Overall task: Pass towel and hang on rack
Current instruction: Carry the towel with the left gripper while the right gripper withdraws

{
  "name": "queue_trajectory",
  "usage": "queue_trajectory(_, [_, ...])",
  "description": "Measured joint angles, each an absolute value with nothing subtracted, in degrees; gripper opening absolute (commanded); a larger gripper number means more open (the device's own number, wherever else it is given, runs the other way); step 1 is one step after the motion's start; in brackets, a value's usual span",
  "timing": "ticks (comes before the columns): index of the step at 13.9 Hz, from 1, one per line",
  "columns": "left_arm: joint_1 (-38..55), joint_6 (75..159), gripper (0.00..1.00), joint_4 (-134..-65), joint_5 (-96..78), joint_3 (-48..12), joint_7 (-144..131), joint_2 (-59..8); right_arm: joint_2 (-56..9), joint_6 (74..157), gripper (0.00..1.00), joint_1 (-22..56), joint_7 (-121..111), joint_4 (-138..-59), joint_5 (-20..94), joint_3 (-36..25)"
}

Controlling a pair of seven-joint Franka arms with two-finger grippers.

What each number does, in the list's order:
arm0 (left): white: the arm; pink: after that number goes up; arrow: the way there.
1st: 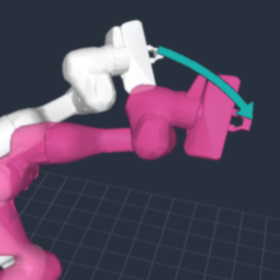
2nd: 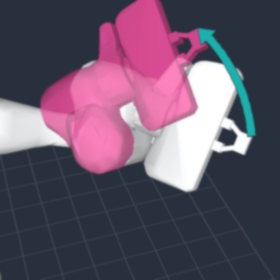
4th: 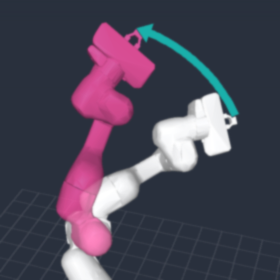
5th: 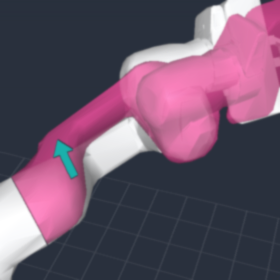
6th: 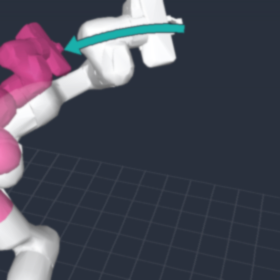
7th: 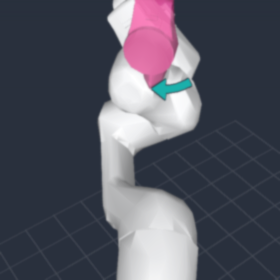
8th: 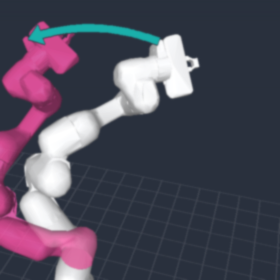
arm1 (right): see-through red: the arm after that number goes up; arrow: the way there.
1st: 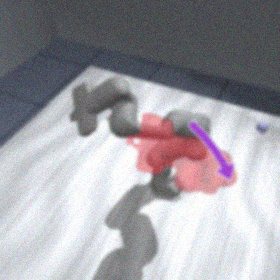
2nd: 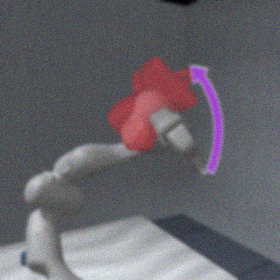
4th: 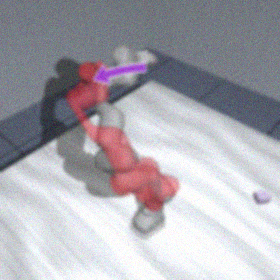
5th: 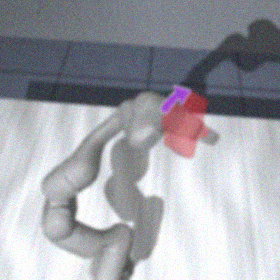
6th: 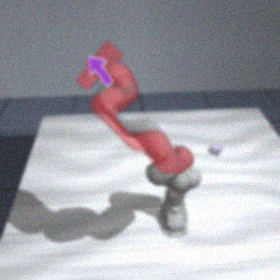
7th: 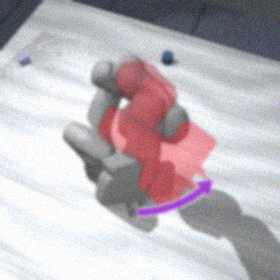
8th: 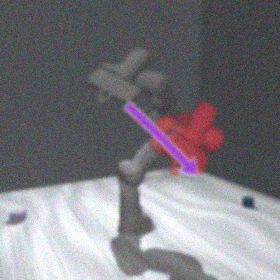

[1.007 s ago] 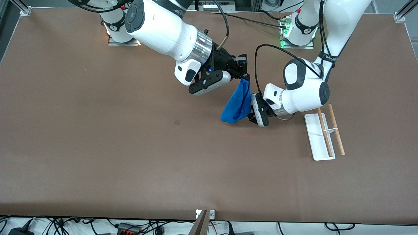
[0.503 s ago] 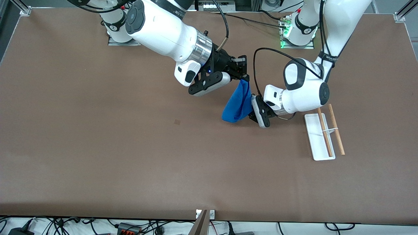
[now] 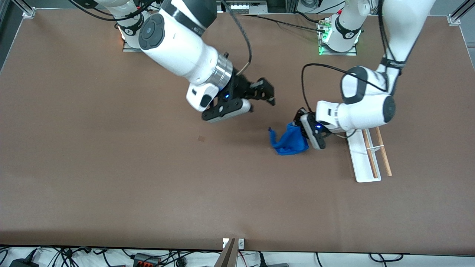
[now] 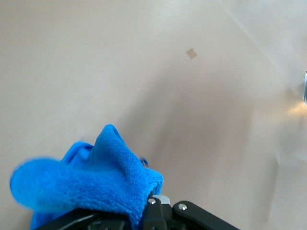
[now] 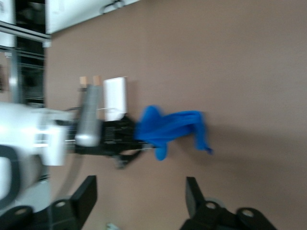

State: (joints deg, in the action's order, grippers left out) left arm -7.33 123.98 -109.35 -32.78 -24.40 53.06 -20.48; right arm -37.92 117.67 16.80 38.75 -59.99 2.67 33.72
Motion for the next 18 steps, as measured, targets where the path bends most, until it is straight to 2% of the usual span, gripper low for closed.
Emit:
queue_trajectory(3, [-13.1,118.1,0.01,-107.0,-27.5,-24.0,47.7,-19.4,-37.6,108.0,1.00,11.6,37.4,-59.9,-5.3,33.6])
queue_trajectory(6, [-15.9,117.2,0.01,-105.7,-21.1,-23.7,41.9,-19.4,-37.3,100.5,1.00,5.9,36.9,-59.9,-11.9,33.4])
queue_trajectory(10, [-16.9,116.5,0.01,-104.3,-10.8,-23.4,34.1,-19.4,-37.2,96.5,1.00,-0.1,35.6,-60.2,-17.9,33.0])
queue_trajectory(15, [-22.0,110.5,0.01,-101.1,-6.6,-22.5,33.6,-19.4,-36.1,94.7,1.00,-1.0,33.8,-60.7,-19.8,29.8])
queue_trajectory(18, [-23.7,110.1,0.01,-100.9,-5.3,-20.2,32.9,-19.7,-32.5,94.2,1.00,-1.5,27.8,-63.0,-19.5,24.0])
